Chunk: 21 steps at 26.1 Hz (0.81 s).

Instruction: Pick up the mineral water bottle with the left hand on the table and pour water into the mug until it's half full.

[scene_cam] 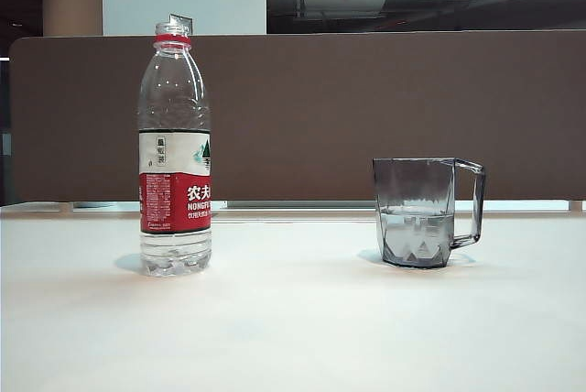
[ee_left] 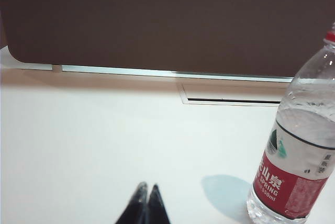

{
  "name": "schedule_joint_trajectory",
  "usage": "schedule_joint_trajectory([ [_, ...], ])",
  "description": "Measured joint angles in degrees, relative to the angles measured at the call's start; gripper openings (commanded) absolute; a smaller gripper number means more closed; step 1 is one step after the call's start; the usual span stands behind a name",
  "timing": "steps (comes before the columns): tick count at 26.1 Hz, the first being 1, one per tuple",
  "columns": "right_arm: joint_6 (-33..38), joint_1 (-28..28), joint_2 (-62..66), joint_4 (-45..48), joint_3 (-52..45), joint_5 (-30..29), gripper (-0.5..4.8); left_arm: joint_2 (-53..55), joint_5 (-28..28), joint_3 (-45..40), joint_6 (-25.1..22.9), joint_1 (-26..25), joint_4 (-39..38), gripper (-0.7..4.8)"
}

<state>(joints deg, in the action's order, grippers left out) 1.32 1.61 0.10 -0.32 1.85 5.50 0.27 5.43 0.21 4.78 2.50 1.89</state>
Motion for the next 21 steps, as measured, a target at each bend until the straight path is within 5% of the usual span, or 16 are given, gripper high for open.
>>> schedule_joint_trajectory([
  [13,0.0,-0.7,0.0,2.7,-1.4,-6.6,-0.01,0.0,0.0,0.0,0.0,0.0,0.0,-0.05],
  [21,0.0,1.9,0.0,2.0,-1.4,-1.4,-0.01,0.0,0.0,0.0,0.0,0.0,0.0,-0.05],
])
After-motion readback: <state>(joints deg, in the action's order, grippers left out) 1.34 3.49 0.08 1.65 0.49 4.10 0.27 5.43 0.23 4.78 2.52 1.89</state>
